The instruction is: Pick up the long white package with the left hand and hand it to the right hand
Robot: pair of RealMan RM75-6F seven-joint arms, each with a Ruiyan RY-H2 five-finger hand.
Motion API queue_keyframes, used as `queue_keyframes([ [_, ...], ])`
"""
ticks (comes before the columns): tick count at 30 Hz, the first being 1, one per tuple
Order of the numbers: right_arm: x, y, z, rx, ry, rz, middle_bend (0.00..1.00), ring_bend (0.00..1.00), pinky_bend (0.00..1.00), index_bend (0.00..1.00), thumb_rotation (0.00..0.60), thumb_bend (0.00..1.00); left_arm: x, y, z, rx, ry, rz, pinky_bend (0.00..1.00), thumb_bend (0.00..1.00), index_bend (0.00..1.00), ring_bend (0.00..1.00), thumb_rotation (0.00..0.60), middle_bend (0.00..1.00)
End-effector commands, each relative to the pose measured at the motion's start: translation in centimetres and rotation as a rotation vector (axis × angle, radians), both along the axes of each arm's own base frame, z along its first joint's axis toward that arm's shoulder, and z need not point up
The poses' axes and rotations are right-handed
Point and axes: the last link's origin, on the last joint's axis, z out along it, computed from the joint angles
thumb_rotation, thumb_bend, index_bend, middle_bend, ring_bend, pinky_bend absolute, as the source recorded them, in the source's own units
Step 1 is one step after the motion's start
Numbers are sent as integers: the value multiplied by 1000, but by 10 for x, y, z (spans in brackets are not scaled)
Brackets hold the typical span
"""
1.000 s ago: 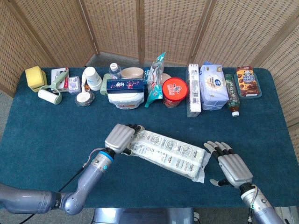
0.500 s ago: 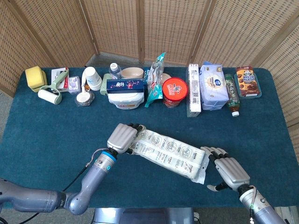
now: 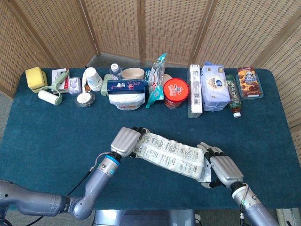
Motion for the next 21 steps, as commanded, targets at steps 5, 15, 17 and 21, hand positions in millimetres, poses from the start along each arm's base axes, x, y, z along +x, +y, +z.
queue_keyframes([
  [5, -2, -10, -1, -23, -59, -43, 313, 93, 42, 233, 600, 31, 2, -3, 2, -14, -27, 4, 671, 0, 499, 494, 600, 595],
  [15, 0, -10, 1, 11, -118, -48, 873, 607, 611, 913, 600, 486, 6, -7, 1, -26, -49, 3, 671, 0, 499, 493, 600, 595],
  [17, 0, -10, 1, 7, -125, -52, 883, 617, 631, 922, 600, 518, 6, -7, 2, -21, -47, 1, 671, 0, 499, 493, 600, 595],
  [21, -1, -10, 3, 4, -132, -53, 898, 633, 636, 936, 600, 540, 6, -6, 2, -21, -47, 5, 671, 0, 486, 476, 600, 574],
])
